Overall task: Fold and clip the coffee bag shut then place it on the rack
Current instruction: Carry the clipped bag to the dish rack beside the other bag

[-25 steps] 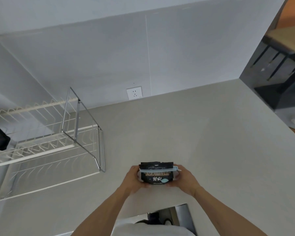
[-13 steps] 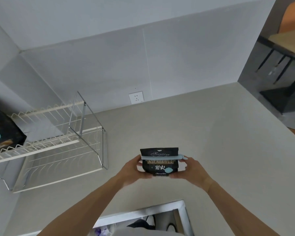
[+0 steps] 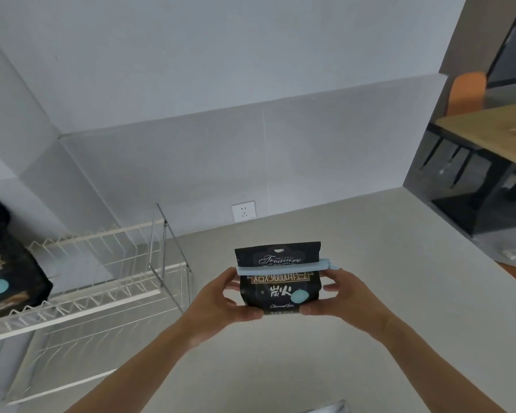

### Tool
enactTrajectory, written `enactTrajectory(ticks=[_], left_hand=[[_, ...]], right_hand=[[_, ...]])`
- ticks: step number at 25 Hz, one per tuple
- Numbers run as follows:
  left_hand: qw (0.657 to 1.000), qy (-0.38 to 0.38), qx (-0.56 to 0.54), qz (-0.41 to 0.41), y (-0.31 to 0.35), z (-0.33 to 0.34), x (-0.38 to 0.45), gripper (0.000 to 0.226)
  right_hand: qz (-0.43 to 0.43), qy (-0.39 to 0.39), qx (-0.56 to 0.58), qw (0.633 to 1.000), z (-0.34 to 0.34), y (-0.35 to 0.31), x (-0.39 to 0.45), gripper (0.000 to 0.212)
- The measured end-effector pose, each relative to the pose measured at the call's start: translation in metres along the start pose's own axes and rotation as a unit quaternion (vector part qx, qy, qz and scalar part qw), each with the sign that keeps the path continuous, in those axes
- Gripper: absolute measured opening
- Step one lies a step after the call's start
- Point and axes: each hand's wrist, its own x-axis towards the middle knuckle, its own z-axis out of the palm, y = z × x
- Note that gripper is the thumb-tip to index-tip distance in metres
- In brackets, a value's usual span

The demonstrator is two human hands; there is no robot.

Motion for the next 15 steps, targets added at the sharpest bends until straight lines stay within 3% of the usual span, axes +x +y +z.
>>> enactTrajectory(ticks=[9,15], left_hand=[[0.994,0.063,0.043,0.078,0.023,-0.133,-0.022,0.070],[0.987,0.118,0.057,0.092,0.008,-0.220,-0.050,0.071]], right_hand=[[-0.090,-0.006,0.006,0.996,0.053,-0.124,0.039,0.057],[-0.138,-0.051,-0.010,0.989,0.117,-0.185,0.077,0.056]])
